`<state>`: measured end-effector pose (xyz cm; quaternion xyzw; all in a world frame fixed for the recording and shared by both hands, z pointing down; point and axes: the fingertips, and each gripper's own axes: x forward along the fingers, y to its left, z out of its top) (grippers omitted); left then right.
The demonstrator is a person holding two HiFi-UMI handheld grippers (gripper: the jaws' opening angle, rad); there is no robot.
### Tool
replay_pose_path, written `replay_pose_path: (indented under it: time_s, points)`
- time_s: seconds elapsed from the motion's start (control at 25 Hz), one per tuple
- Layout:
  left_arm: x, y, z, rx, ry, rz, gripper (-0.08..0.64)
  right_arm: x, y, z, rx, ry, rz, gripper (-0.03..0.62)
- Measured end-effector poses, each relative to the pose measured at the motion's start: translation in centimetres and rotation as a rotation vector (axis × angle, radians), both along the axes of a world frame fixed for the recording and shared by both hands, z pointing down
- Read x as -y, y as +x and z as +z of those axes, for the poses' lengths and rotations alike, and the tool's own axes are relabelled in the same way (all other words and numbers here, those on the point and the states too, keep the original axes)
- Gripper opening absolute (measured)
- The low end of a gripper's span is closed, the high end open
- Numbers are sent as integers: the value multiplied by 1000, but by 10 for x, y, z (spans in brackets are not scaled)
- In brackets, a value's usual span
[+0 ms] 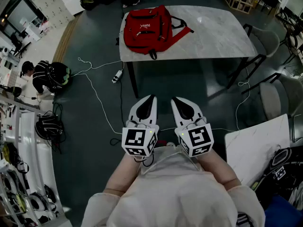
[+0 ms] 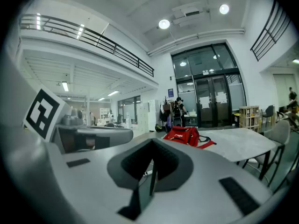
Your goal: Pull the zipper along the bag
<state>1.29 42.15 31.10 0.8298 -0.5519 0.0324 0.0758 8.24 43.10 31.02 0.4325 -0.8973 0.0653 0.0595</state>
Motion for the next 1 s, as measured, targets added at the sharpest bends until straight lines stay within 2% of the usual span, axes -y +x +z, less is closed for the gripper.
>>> replay_pose_path:
  time_s: [0.24,0.52,0.68,1.0]
  points:
    - [5,7,3,-38,8,2,21,10,10,1,13,18,28,26]
    - [8,21,6,-41,5,0,21,14,21,7,28,-10,32,27]
    - [6,26,20,-51,-22,0,21,16,29,16,36,-36,38,28]
    - [28,9,23,-88,-44,-40,21,33,22,31,31,-94,24,28]
